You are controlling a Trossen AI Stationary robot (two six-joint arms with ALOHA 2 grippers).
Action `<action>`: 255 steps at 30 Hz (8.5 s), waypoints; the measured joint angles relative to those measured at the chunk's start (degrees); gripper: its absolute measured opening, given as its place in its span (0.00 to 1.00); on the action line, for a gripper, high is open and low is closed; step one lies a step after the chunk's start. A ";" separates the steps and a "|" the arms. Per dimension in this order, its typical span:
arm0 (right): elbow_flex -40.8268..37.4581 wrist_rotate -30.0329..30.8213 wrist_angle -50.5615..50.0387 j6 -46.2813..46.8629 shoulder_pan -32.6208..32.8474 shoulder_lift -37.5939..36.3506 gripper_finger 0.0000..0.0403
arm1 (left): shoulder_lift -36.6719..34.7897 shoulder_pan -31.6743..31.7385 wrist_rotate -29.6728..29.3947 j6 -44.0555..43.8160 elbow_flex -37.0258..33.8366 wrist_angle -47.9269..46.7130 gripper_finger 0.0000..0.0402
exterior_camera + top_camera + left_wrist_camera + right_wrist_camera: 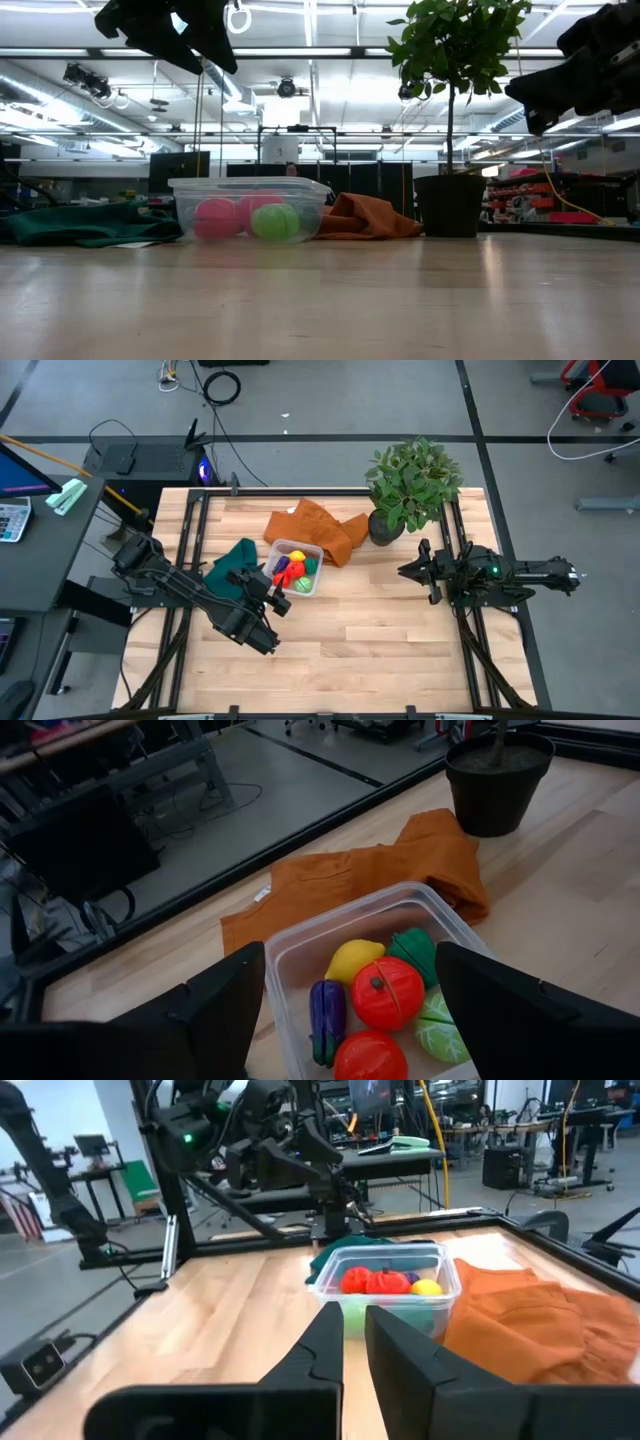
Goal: Pick and placing Produce into tupperware
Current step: Return to Home Position
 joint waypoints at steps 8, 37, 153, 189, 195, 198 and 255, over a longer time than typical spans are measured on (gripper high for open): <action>0.66 0.02 -0.53 1.49 0.00 -0.04 0.03 | -1.14 -0.84 -2.64 -2.19 -4.90 0.49 0.71; 0.94 0.02 -0.34 1.55 -0.02 -0.02 0.03 | -26.54 1.27 -5.83 42.12 -42.07 61.62 0.03; 1.02 0.04 -0.37 1.53 -0.02 -0.02 0.03 | -95.97 32.81 56.62 93.86 -72.57 91.95 0.02; 1.02 0.04 -0.37 1.55 0.00 0.00 0.03 | -95.89 32.81 68.27 89.29 -72.63 76.26 0.16; 1.02 0.04 -0.36 1.53 -0.02 -0.01 0.03 | -95.89 32.81 68.31 89.60 -72.65 76.54 0.18; 1.02 0.04 -0.36 1.54 -0.01 -0.02 0.03 | -95.89 32.81 68.34 89.34 -72.65 76.63 0.19; 1.02 0.04 -0.35 1.55 0.00 -0.02 0.03 | -95.89 32.81 68.31 89.32 -72.67 77.02 0.20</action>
